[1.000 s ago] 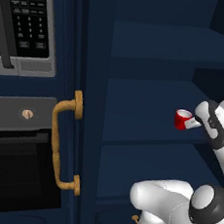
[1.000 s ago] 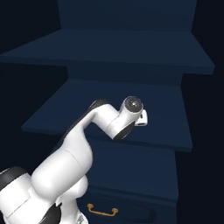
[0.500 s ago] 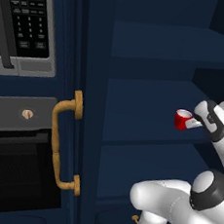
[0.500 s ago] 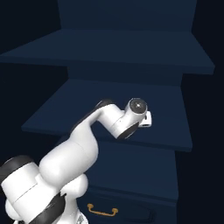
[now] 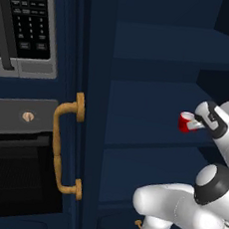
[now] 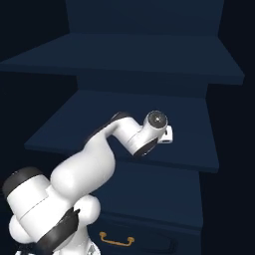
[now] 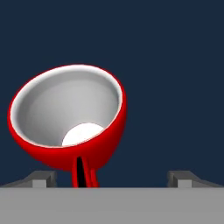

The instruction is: Pick the kettle from the counter and place it on the tray. Then pick the mug from the cabinet and place it on the tray. Then close the cabinet doors.

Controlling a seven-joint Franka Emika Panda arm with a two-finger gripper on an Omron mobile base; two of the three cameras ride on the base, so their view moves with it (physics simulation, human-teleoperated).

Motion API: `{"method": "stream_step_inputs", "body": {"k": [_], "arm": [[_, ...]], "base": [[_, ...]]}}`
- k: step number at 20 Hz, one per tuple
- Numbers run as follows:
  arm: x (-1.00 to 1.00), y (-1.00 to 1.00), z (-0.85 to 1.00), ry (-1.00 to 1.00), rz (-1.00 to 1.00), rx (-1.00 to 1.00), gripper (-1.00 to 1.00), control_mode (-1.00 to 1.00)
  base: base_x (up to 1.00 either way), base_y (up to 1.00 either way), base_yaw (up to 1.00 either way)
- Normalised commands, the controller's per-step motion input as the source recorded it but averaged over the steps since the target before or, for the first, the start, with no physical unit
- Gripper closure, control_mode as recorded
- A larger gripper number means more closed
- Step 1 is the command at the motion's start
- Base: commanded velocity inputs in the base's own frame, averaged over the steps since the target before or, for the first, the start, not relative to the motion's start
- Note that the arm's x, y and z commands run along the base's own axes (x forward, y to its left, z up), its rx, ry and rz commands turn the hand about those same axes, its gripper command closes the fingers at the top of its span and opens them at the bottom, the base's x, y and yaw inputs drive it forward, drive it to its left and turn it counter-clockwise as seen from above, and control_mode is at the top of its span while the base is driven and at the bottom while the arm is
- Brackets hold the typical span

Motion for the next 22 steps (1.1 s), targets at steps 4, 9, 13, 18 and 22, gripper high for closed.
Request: {"method": "stream_step_inputs", "body": {"k": [4,9,13,18,22], "arm": [[0.19,-0.07,-0.03,0.0,0.0,0.0,-1.0,-1.0],[0.06,-0.01,-0.06,0.0,0.0,0.0,-1.0,-1.0],[0.08,0.0,-0.03,-0.01,0.0,0.0,-1.0,-1.0],[0.01,0.0,0.0,-0.1,0.0,0.0,-1.0,-1.0],[0.0,0.0,0.0,-0.16,0.05,0.0,-1.0,-1.0]], "base": [[0.0,0.0,0.0],[0.0,0.0,0.0],[0.0,0.0,0.0],[0.0,0.0,0.0],[0.0,0.0,0.0]]}}
